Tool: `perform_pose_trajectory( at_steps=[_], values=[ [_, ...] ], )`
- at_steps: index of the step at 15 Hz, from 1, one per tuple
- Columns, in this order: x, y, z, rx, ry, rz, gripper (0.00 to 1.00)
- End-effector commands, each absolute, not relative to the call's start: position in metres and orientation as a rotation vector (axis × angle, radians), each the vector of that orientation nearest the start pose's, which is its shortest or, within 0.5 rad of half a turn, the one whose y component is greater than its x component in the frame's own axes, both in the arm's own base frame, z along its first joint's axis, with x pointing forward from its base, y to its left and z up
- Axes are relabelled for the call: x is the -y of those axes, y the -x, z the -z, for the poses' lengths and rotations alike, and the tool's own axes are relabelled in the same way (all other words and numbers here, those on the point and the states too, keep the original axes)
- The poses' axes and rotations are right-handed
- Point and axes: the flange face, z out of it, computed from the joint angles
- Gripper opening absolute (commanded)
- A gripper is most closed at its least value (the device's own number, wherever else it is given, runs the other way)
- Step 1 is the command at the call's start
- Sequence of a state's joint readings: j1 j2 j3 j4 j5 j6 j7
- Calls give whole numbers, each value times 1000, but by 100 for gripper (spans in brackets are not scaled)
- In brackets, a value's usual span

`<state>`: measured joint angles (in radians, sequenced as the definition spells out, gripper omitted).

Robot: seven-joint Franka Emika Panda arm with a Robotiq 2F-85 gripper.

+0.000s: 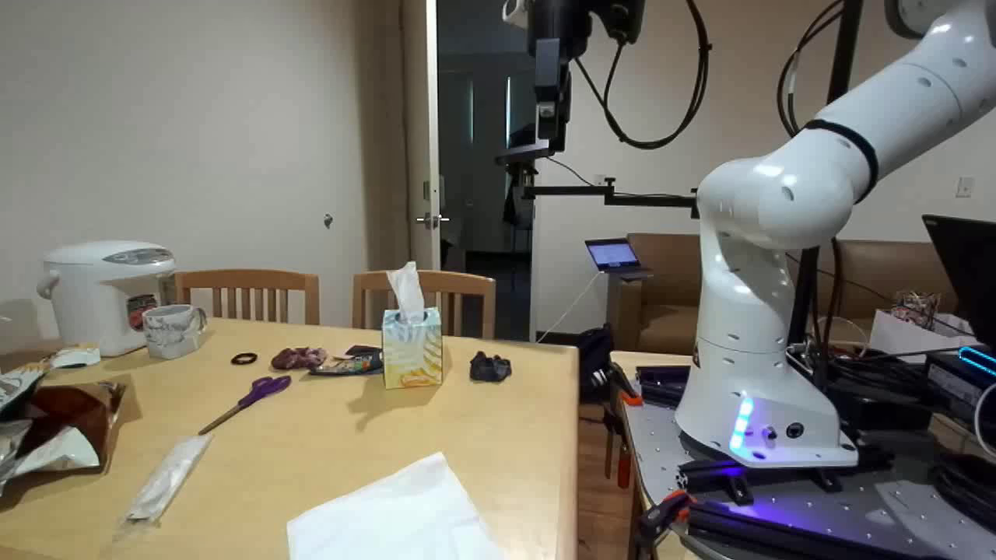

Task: Remove a tissue from the box and put it on the table

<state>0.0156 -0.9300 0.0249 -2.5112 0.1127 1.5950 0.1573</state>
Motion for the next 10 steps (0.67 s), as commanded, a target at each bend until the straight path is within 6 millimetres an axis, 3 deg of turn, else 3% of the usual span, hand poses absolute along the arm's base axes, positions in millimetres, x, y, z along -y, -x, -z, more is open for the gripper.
perform_pose_trajectory(
  at_steps=[1,10],
  values=[
    [-24,-270,-562,-196,3042,6,100],
    [-23,-271,-560,-216,3043,2,100]
  ],
)
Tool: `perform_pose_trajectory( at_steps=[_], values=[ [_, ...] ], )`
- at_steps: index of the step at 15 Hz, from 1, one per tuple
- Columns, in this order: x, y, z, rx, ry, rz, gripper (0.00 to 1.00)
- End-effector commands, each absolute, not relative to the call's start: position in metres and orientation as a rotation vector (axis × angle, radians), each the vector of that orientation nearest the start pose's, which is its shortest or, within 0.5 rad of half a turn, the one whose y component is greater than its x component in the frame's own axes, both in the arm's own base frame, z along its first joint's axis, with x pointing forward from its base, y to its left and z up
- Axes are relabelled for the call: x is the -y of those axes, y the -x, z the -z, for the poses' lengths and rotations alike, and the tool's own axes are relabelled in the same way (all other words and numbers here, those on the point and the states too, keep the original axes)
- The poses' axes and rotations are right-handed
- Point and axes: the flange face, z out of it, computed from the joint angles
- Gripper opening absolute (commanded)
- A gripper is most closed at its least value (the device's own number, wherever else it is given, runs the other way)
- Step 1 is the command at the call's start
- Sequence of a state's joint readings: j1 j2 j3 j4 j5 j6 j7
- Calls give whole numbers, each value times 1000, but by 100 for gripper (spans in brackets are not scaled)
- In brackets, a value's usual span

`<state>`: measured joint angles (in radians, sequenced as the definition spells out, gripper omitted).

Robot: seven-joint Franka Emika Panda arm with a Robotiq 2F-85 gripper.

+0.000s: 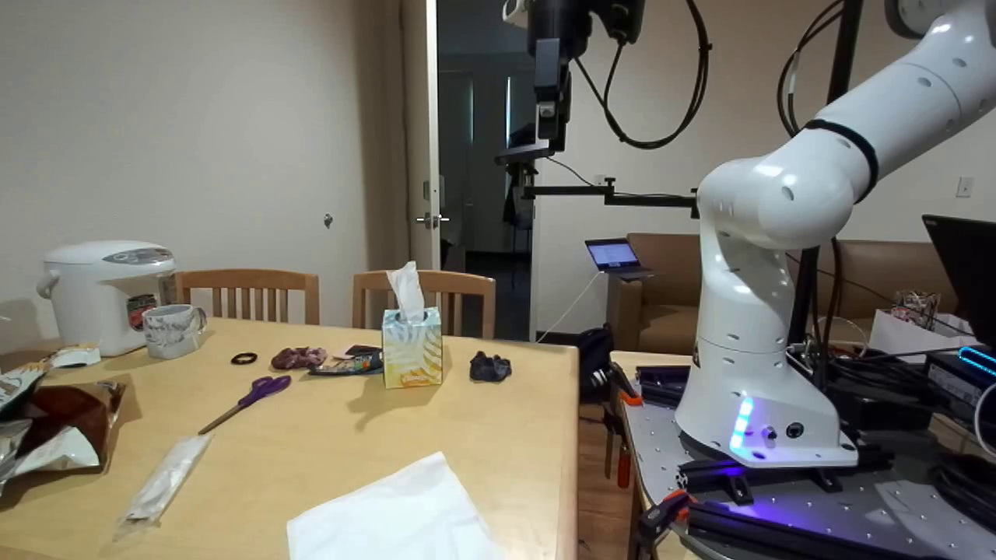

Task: Remove a tissue from the box and put it on the table

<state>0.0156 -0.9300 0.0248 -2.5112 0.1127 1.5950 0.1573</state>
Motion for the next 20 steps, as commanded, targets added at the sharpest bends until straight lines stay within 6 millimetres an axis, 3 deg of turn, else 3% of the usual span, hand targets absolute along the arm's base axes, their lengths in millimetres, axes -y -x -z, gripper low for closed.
perform_pose_trajectory(
  at_steps=[1,8,14,20],
  values=[
    [-23,-272,-560,-204,3052,18,100],
    [-20,-281,-562,-199,3045,32,100],
    [-24,-277,-561,-201,3069,40,100],
    [0,-323,-564,-212,3088,-94,100]
  ],
)
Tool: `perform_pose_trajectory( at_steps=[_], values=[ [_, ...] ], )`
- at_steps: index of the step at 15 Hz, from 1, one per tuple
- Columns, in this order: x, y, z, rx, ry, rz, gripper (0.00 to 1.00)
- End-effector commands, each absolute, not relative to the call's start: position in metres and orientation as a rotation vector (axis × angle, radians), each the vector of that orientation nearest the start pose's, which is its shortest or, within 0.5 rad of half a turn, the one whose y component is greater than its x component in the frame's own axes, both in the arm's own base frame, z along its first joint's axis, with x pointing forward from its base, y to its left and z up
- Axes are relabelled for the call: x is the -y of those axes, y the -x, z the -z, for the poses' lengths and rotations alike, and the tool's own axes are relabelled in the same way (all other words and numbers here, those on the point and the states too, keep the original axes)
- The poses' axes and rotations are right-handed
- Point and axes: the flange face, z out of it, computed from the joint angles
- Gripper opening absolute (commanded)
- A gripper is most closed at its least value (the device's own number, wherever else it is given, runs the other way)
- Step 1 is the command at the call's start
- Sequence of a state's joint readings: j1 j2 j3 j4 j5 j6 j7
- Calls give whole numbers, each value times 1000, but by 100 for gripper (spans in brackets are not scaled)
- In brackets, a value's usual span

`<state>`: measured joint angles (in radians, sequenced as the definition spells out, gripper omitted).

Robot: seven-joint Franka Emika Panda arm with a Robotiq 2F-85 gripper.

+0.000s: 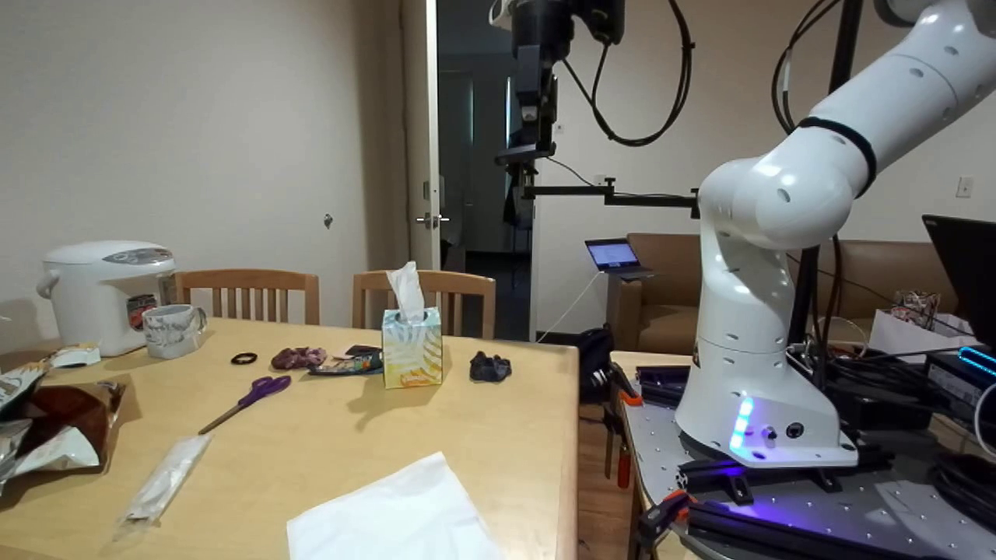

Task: Remove a tissue from the box and put it on the table

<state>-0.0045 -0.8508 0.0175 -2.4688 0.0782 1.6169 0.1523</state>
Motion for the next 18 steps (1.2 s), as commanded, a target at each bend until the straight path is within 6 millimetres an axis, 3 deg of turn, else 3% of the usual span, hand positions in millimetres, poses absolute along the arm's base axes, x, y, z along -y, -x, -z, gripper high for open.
perform_pose_trajectory(
  at_steps=[1,12,18],
  values=[
    [4,-329,-565,-208,3081,-105,100],
    [46,-420,-560,-139,3058,-124,100],
    [75,-466,-575,-195,3020,-129,100]
  ],
)
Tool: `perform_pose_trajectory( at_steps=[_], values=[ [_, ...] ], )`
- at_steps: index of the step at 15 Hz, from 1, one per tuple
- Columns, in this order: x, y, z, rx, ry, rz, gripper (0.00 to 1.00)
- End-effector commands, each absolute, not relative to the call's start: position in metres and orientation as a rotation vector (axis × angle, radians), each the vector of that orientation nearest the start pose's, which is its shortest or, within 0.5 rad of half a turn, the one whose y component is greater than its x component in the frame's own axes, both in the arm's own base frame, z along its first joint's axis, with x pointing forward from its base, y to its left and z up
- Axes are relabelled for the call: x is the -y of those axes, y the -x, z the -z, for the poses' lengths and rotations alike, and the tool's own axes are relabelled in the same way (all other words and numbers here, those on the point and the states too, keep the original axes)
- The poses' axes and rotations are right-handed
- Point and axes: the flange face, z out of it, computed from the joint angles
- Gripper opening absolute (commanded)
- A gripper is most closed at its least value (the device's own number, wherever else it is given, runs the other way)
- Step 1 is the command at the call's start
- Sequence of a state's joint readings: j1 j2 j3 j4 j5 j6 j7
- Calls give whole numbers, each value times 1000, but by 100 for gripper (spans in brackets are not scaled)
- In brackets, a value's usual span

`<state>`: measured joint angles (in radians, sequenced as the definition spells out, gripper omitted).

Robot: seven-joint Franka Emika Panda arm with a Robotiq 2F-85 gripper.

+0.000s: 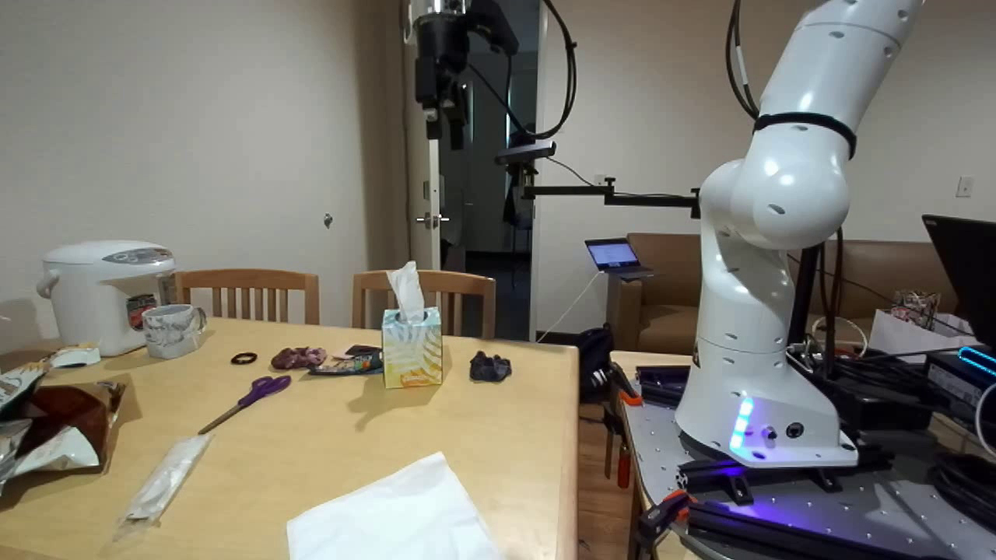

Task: Remove a tissue from the box and put it on the table

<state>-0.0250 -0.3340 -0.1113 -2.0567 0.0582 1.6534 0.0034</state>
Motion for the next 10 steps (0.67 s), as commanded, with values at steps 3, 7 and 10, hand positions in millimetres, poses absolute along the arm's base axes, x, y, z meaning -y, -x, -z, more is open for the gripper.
perform_pose_trajectory(
  at_steps=[3,7,10],
  values=[
    [69,-456,-568,-228,3031,-110,100],
    [66,-463,-571,-224,3037,-37,100],
    [81,-496,-559,-268,3045,35,100]
  ],
)
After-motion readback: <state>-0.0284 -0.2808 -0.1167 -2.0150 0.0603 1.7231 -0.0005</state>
